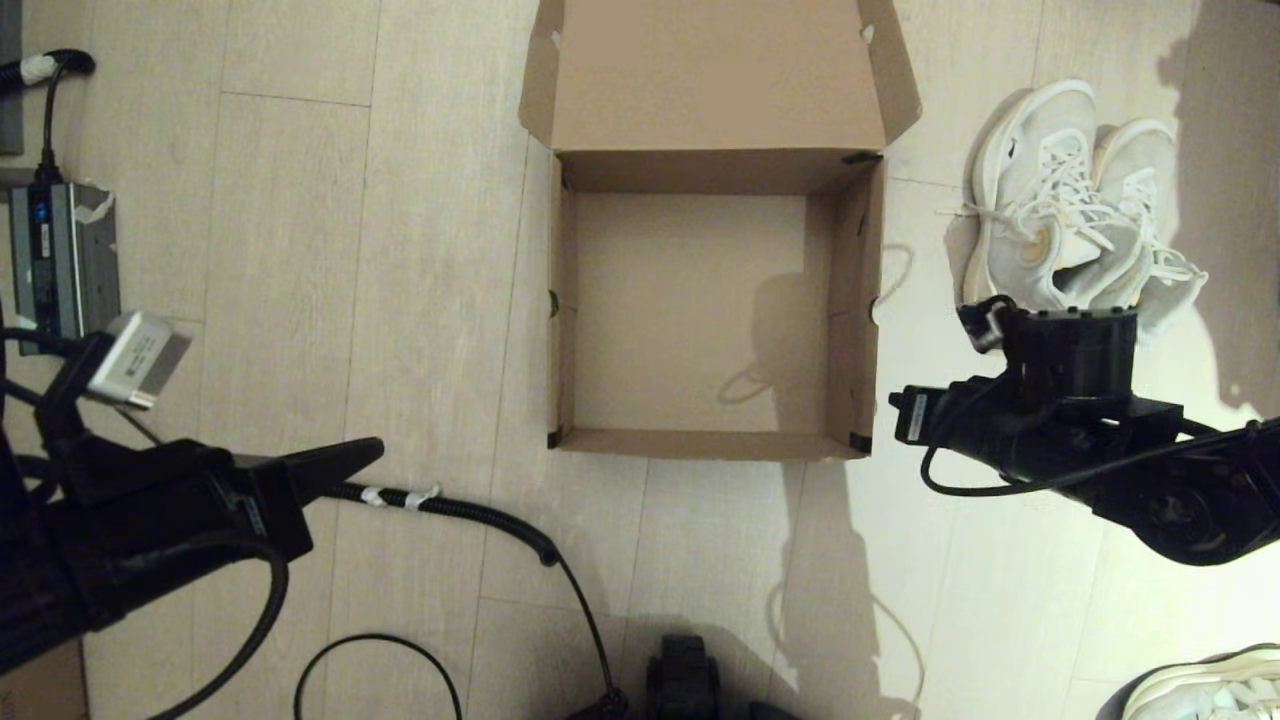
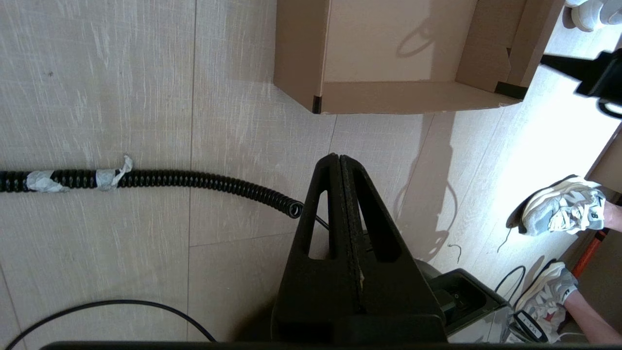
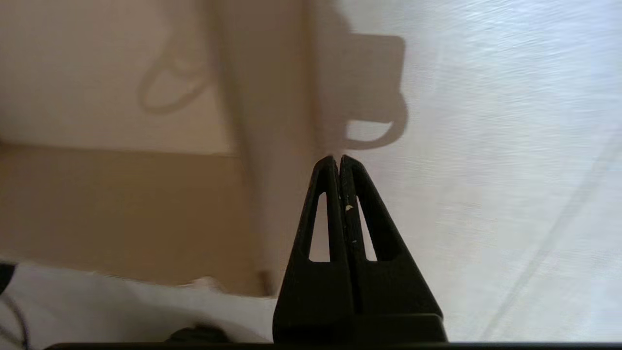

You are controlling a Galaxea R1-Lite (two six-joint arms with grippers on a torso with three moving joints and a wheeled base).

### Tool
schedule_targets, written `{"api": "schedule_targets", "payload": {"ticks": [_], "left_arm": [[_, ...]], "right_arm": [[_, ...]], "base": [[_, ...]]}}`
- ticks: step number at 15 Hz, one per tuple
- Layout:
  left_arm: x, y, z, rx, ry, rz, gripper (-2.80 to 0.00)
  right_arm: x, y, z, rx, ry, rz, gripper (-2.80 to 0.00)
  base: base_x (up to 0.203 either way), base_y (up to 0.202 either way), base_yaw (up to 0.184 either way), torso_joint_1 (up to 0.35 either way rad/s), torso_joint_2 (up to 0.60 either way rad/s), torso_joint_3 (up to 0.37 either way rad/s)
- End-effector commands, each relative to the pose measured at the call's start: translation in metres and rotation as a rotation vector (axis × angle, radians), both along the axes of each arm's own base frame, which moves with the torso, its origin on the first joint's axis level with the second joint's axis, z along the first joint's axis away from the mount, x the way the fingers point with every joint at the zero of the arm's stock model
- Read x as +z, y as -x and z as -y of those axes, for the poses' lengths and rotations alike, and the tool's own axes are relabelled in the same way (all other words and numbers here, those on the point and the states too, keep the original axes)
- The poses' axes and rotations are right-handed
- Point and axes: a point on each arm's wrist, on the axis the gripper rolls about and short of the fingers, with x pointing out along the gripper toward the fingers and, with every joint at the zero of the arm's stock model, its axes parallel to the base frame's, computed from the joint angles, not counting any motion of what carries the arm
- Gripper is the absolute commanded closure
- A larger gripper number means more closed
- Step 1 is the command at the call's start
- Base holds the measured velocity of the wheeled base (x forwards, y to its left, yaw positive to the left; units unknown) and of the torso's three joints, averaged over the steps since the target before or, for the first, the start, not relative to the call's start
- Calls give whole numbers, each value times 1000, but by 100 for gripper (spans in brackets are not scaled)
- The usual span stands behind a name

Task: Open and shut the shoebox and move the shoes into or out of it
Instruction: Put the shoes into the shoe box

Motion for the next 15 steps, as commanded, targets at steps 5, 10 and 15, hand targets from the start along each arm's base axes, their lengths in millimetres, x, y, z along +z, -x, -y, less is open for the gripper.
{"api": "schedule_targets", "payload": {"ticks": [5, 10, 15], "left_arm": [[-6, 2, 0, -4, 3, -15, 0], [-9, 3, 0, -4, 13, -33, 0], [-14, 2, 0, 0, 32, -62, 0]], "right_arm": [[61, -6, 60, -166, 5, 94, 0], [132, -8, 95, -238, 81, 199, -280], [141, -11, 148, -339, 136, 216, -280]], "base": [[0, 0, 0, 0, 0, 0], [0, 0, 0, 0, 0, 0], [0, 0, 0, 0, 0, 0]]}}
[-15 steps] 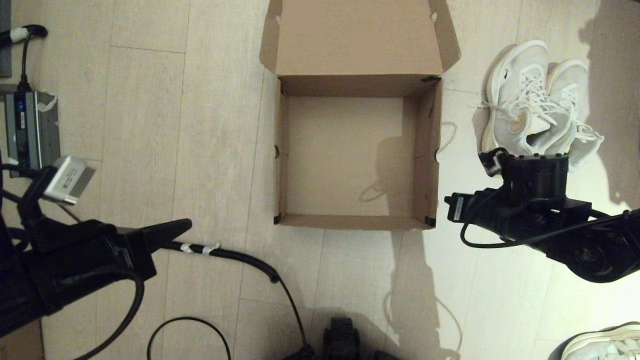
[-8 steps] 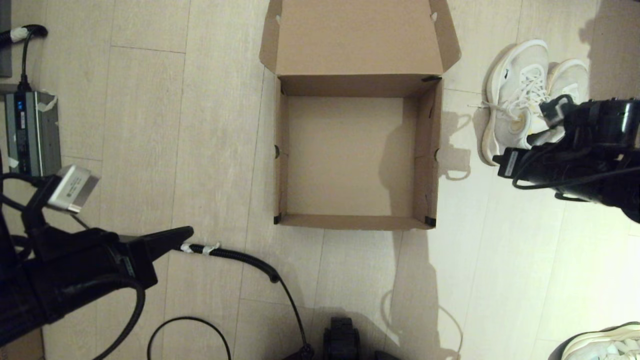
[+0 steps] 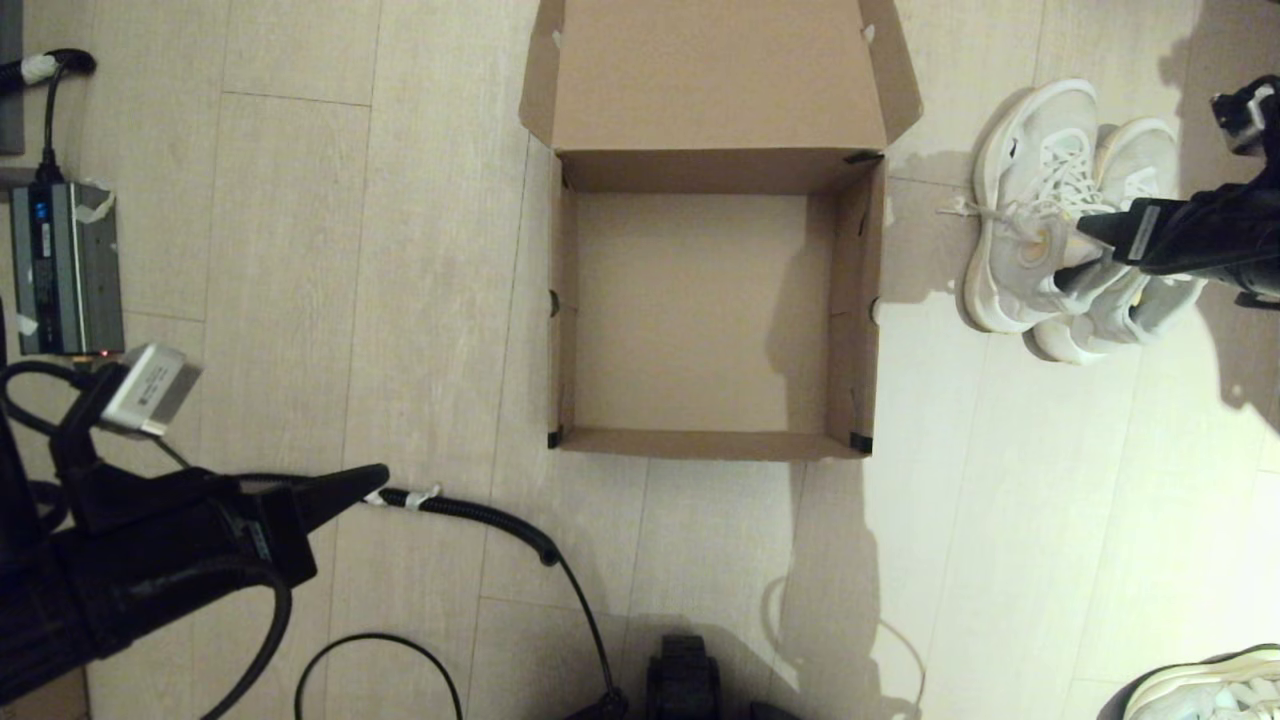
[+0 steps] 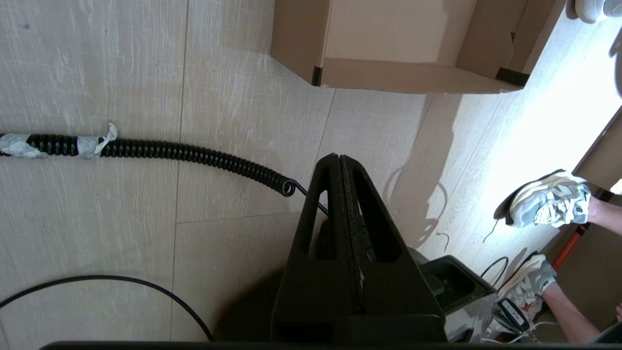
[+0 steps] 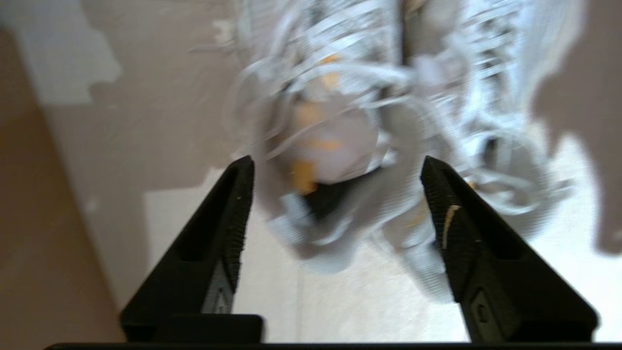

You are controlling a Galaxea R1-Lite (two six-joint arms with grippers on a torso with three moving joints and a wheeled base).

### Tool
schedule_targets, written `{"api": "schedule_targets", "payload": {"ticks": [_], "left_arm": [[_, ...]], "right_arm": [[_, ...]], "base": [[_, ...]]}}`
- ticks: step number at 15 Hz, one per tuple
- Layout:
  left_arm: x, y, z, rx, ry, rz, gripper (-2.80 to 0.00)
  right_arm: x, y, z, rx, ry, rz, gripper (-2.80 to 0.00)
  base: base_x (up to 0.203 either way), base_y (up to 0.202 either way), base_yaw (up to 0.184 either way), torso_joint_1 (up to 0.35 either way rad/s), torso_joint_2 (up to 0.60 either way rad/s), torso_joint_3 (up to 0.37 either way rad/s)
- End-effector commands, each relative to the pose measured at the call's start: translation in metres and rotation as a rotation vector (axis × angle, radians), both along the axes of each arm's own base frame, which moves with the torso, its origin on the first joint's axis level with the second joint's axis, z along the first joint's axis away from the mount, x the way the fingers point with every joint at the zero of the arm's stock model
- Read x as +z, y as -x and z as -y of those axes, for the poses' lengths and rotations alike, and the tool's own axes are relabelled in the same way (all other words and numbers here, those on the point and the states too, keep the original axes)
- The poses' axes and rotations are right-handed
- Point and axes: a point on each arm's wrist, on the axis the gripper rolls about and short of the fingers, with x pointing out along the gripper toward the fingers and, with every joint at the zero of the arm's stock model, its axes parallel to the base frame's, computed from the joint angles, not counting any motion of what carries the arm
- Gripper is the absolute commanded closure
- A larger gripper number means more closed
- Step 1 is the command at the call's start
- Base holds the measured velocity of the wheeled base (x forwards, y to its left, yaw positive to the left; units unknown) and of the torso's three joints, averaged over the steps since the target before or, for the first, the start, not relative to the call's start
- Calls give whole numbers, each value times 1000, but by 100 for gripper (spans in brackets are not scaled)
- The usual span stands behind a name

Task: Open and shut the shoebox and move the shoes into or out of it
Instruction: Put the shoes into the shoe box

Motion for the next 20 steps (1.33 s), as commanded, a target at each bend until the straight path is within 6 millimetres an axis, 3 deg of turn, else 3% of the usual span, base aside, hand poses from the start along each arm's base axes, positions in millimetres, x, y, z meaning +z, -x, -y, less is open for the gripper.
{"api": "schedule_targets", "payload": {"ticks": [1, 7, 13, 17, 18, 20], "left_arm": [[-1, -2, 0, -2, 0, -8, 0], [-3, -3, 1, -3, -2, -14, 0], [-8, -4, 0, 5, -6, -36, 0], [-11, -6, 0, 3, -9, -47, 0], [-11, -7, 0, 3, -10, -50, 0], [-12, -7, 0, 3, -11, -53, 0]], "right_arm": [[1, -2, 14, -31, 1, 7, -280], [-25, -14, 35, -66, -29, -61, -280], [-65, -56, 49, -42, -58, 0, -280], [-73, -62, 50, -29, -61, -6, -280], [-73, -62, 50, -27, -62, -6, 0], [-76, -63, 51, -29, -63, -12, 0]], "base": [[0, 0, 0, 0, 0, 0], [0, 0, 0, 0, 0, 0], [0, 0, 0, 0, 0, 0], [0, 0, 0, 0, 0, 0], [0, 0, 0, 0, 0, 0], [0, 0, 0, 0, 0, 0]]}}
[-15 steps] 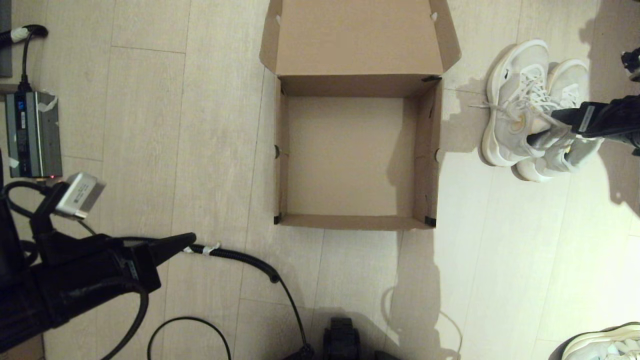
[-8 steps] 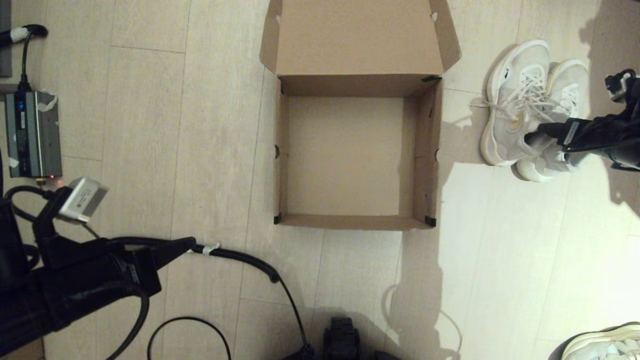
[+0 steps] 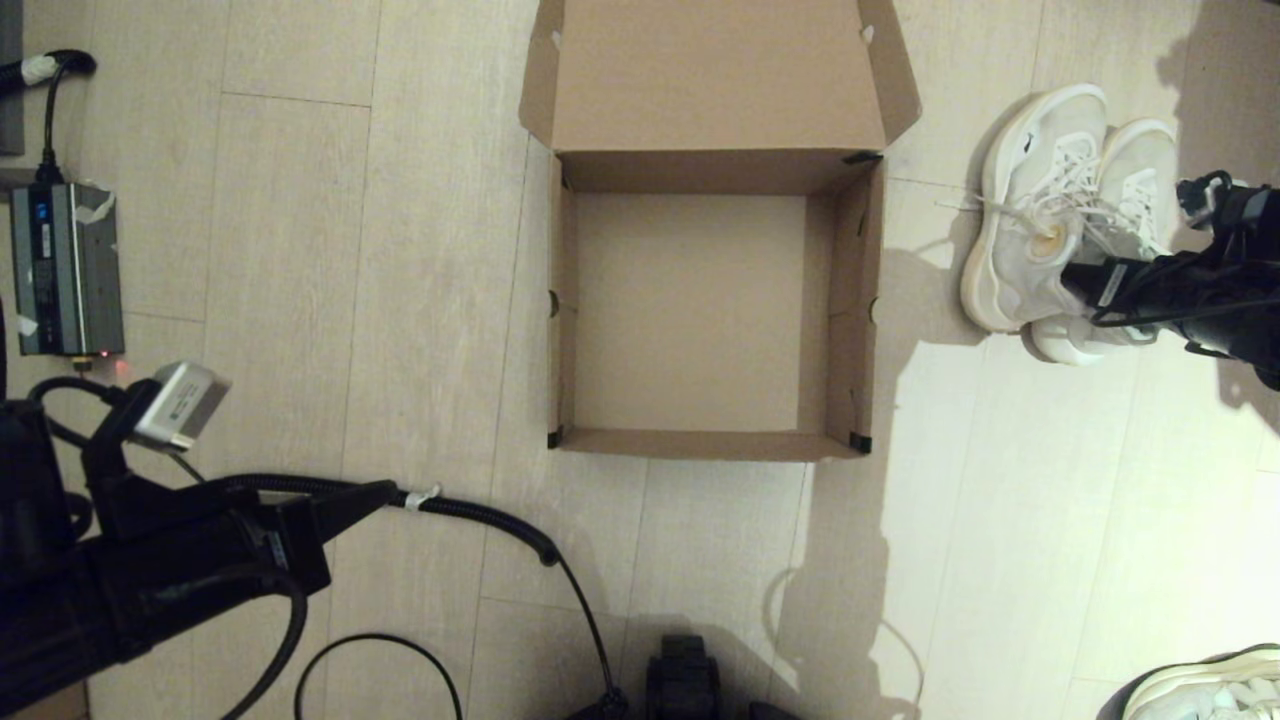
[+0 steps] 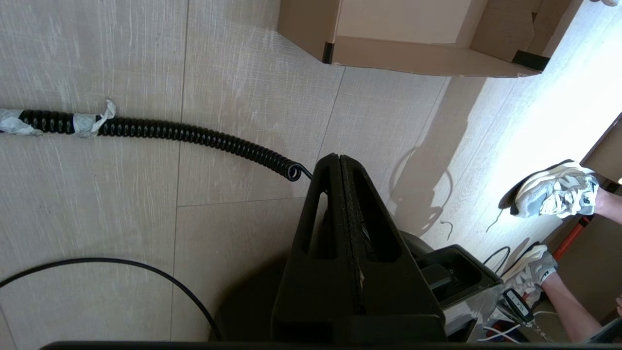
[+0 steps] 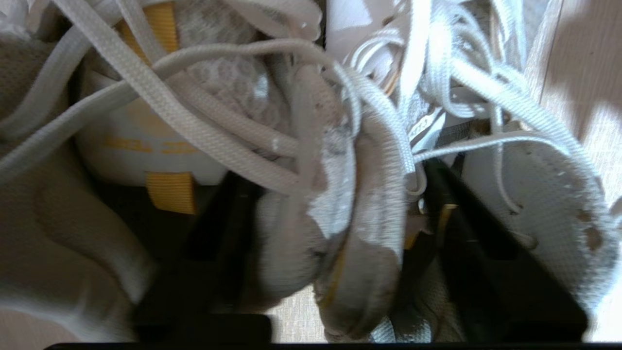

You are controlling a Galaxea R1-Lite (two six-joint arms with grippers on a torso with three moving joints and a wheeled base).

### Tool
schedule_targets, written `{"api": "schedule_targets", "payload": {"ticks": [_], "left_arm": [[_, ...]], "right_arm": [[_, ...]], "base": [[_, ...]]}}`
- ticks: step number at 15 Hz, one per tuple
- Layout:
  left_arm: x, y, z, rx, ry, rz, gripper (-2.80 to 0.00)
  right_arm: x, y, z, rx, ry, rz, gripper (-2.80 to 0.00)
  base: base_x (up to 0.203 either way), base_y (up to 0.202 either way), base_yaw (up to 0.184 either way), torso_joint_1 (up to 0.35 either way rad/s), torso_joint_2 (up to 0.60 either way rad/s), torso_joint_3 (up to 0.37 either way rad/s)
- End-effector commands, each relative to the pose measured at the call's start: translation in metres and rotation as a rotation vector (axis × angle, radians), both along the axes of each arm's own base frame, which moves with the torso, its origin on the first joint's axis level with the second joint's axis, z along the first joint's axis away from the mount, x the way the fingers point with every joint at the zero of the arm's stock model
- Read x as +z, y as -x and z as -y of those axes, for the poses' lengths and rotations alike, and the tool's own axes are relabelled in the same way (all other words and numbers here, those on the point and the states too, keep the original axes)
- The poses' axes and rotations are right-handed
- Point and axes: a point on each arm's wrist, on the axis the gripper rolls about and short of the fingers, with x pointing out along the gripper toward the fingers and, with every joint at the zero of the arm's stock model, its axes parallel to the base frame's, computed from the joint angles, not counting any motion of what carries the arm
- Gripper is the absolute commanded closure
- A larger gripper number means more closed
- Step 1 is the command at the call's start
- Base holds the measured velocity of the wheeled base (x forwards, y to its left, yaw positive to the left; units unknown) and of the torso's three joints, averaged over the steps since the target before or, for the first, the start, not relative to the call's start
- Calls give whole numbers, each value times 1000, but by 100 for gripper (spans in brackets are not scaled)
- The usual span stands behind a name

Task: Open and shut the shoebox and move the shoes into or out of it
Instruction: Put the shoes into the shoe box

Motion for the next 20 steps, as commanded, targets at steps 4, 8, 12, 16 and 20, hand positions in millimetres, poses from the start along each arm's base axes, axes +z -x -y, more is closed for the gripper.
{"api": "schedule_targets", "payload": {"ticks": [4, 8, 12, 16, 20], "left_arm": [[-2, 0, 0, -1, 0, -6, 0], [2, 1, 0, -2, 1, 10, 0], [9, 6, -1, -4, 0, 53, 0], [15, 25, -5, 1, 9, 100, 0], [15, 33, -7, 2, 10, 106, 0]], "right_arm": [[-9, -6, 2, -2, -3, -20, 0], [5, 0, -1, 1, 1, -15, 0], [44, 37, -13, 43, -21, -44, 0], [77, 76, -25, 85, -29, -47, 0], [106, 117, -38, 112, -29, -38, 0]], "base": [[0, 0, 0, 0, 0, 0], [0, 0, 0, 0, 0, 0], [0, 0, 0, 0, 0, 0], [0, 0, 0, 0, 0, 0], [0, 0, 0, 0, 0, 0]]}}
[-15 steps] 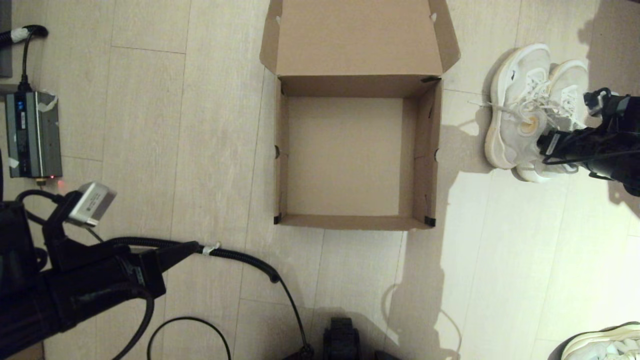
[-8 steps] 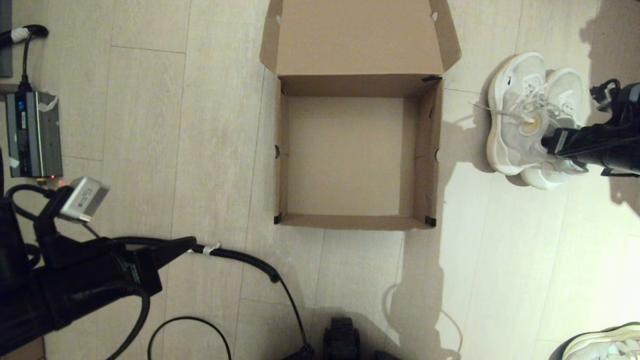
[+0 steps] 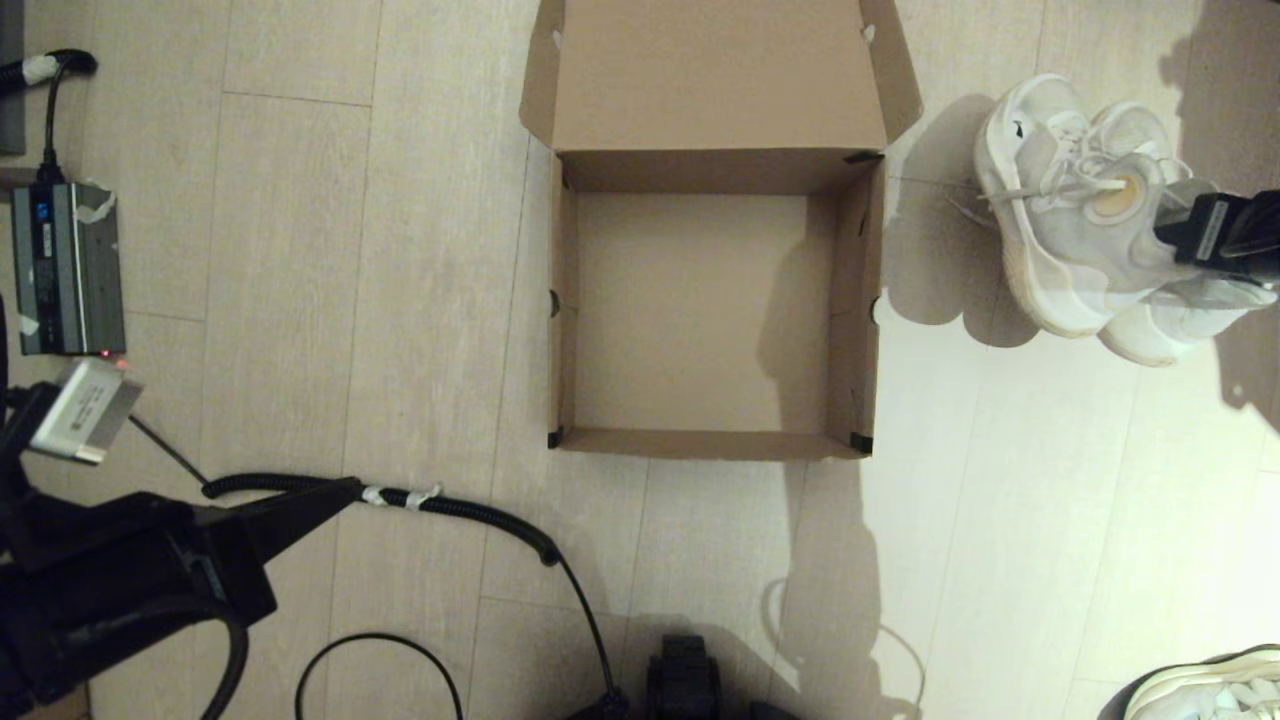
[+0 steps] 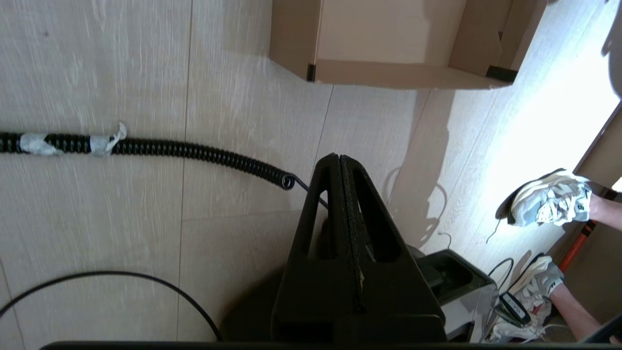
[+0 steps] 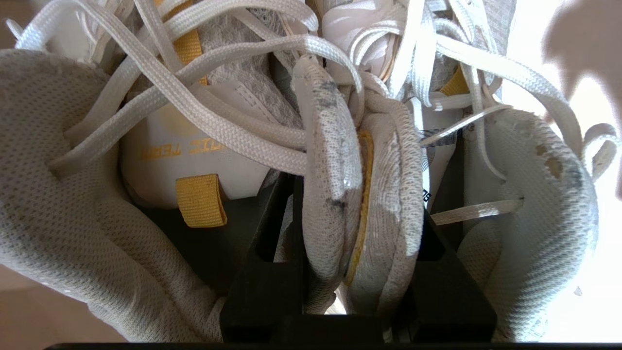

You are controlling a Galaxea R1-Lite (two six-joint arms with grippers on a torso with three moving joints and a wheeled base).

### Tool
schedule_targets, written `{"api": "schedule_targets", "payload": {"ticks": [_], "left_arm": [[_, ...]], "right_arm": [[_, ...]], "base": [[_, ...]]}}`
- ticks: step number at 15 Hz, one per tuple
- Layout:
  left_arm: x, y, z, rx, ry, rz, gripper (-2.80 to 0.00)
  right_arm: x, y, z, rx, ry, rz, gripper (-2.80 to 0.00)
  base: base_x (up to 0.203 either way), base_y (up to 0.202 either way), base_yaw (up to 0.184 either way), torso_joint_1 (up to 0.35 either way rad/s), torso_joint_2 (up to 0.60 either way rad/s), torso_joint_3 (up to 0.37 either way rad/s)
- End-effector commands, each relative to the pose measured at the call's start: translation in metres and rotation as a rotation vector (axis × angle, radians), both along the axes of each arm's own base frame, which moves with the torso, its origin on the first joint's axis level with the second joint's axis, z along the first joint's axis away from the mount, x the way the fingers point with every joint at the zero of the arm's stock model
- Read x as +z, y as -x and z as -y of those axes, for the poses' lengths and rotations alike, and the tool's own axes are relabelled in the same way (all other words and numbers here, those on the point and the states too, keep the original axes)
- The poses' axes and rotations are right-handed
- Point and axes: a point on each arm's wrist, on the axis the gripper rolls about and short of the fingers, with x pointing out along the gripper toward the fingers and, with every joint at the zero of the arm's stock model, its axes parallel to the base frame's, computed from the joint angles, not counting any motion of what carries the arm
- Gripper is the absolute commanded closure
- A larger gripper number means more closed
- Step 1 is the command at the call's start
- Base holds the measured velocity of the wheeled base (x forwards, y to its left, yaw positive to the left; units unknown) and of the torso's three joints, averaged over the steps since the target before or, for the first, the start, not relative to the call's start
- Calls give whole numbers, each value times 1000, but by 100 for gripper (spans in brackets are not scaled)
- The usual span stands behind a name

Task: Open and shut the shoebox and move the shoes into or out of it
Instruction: Put the shoes into the shoe box

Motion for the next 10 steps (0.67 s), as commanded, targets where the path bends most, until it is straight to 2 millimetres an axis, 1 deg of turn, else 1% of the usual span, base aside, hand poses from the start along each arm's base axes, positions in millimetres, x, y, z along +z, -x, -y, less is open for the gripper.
{"api": "schedule_targets", "payload": {"ticks": [1, 3, 5, 8, 10], "left_arm": [[0, 5, -1, -1, 3, 8, 0], [-9, 6, -1, 0, -2, -23, 0], [-13, 5, -1, 0, -6, -42, 0], [-14, 1, 0, 0, -8, -56, 0], [-14, 1, 0, 2, -8, -57, 0]], "right_arm": [[26, 30, -9, 11, 15, 58, 0], [45, 57, -19, 64, -6, 67, 0], [64, 84, -29, 112, -23, 90, 0], [76, 110, -59, 230, -84, 125, 0], [81, 130, -73, 283, -141, 131, 0]], "base": [[0, 0, 0, 0, 0, 0], [0, 0, 0, 0, 0, 0], [0, 0, 0, 0, 0, 0], [0, 0, 0, 0, 0, 0], [0, 0, 0, 0, 0, 0]]}}
